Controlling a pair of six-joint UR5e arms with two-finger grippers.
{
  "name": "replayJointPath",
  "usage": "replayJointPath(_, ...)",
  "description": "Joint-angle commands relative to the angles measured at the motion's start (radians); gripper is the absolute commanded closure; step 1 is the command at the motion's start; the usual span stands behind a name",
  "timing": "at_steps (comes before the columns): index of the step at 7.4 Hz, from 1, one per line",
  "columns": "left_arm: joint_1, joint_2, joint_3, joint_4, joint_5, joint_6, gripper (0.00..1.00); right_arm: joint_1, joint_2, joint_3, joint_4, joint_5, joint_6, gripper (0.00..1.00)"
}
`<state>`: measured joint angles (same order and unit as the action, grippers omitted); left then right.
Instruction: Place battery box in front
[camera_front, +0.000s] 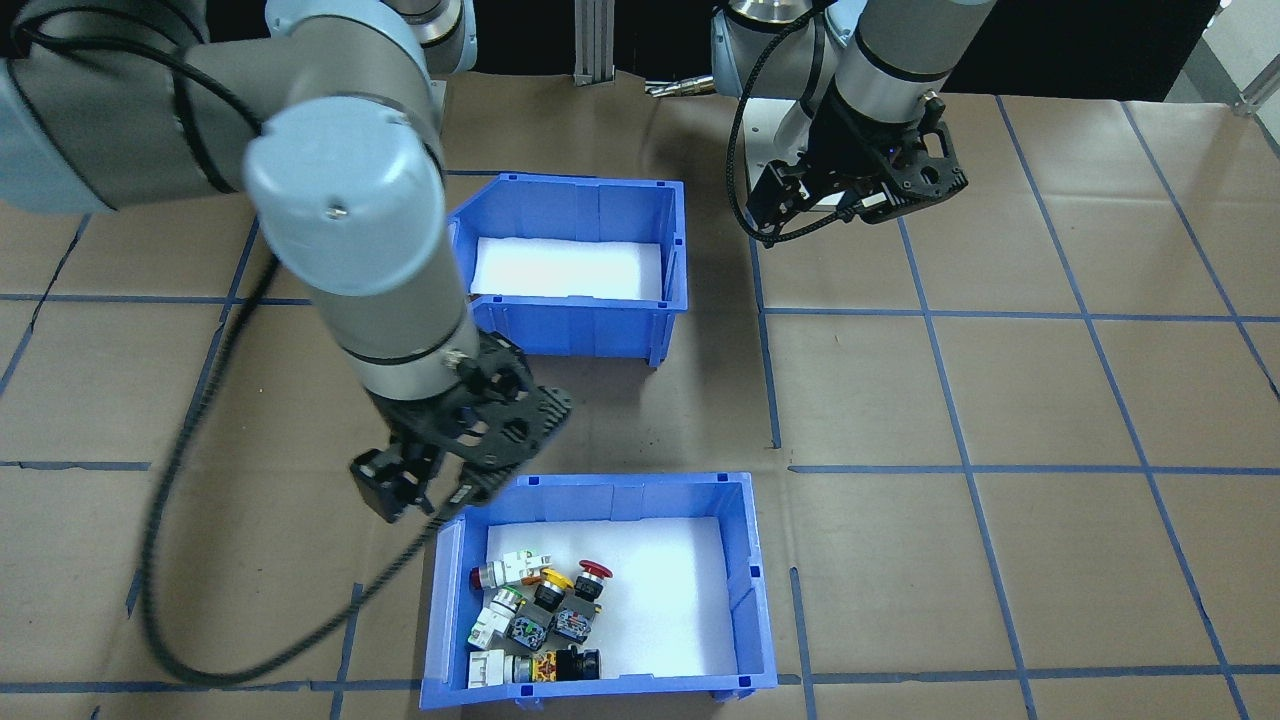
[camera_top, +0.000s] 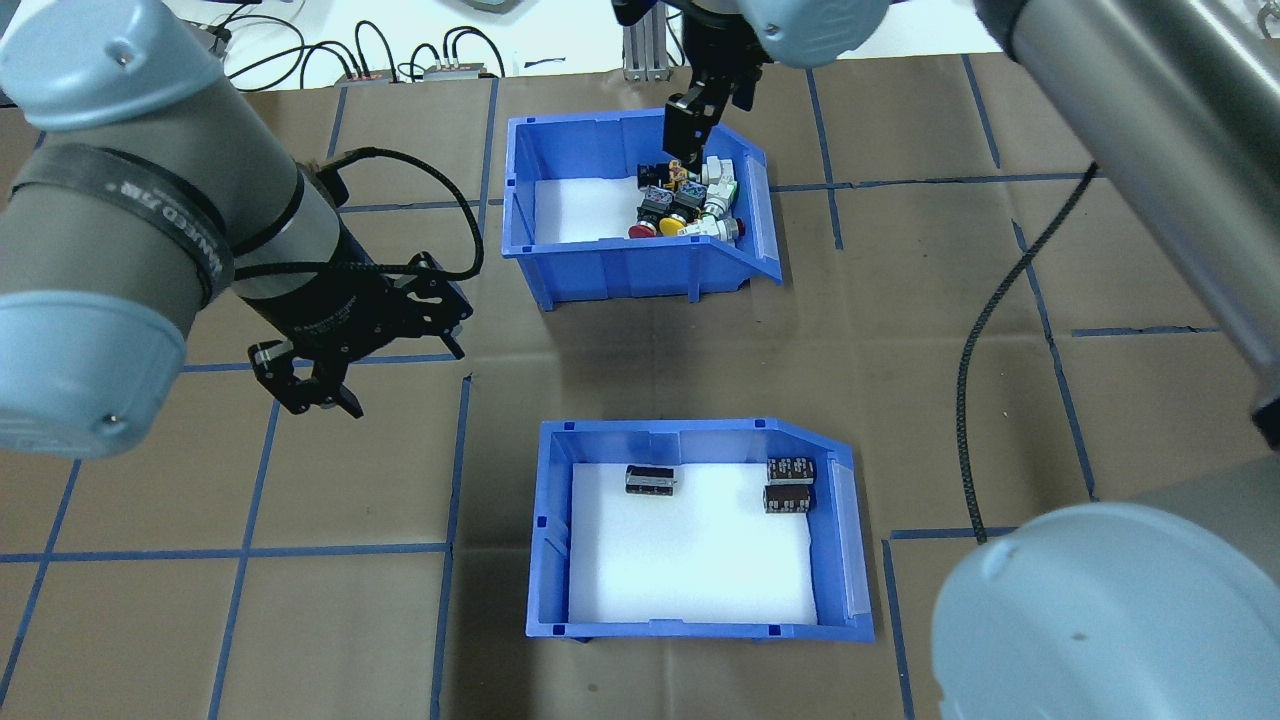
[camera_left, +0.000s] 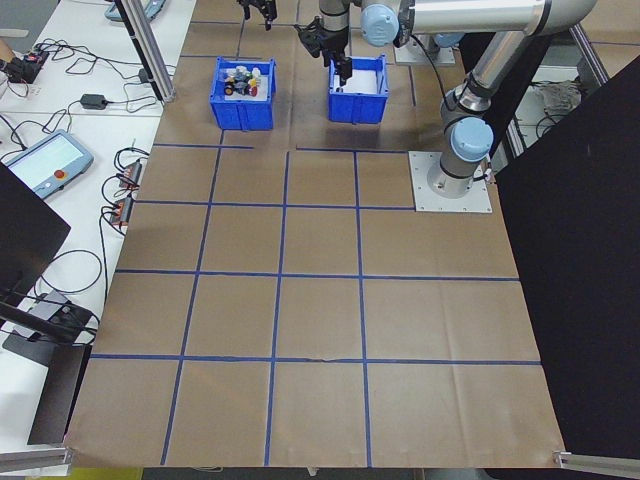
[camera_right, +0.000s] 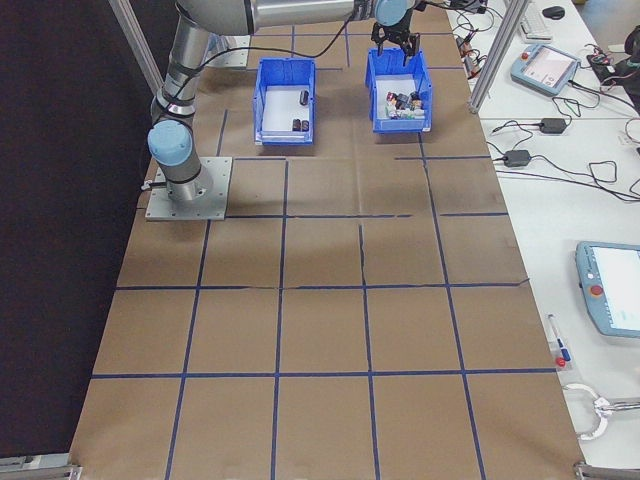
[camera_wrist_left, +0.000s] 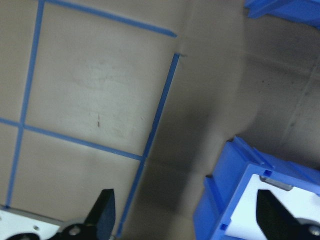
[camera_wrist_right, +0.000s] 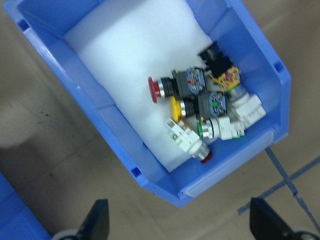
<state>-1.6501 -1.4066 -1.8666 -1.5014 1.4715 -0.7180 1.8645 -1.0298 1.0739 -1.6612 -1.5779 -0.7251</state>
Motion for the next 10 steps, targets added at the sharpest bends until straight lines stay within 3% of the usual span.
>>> replayJointPath(1, -0.135, 0.024, -0.095, 0.082, -0.016, -0.501, 0.00, 0.106, 0.074, -0.037, -0.002, -0.002, -0.202, 0.00)
replayJointPath(4, -0.291, 0.020, -0.179, 0.120, -0.028, -1.073, 0.00, 0.114, 0.112, 0.001, -0.009, -0.002, -0.350, 0.00)
replayJointPath(5, -0.351, 0.017, -0.213, 0.150, -0.077, -1.218, 0.00, 0.123, 0.120, 0.039, -0.069, -0.002, -0.353, 0.00)
replayJointPath(8, -0.424, 0.011, -0.300, 0.338, -0.086, -1.421, 0.00, 0.156, 0.122, 0.165, -0.251, -0.004, -0.346, 0.00)
replayJointPath(10, -0.483, 0.009, -0.390, 0.496, -0.086, -1.481, 0.00, 0.153, 0.122, 0.196, -0.307, -0.026, -0.349, 0.03)
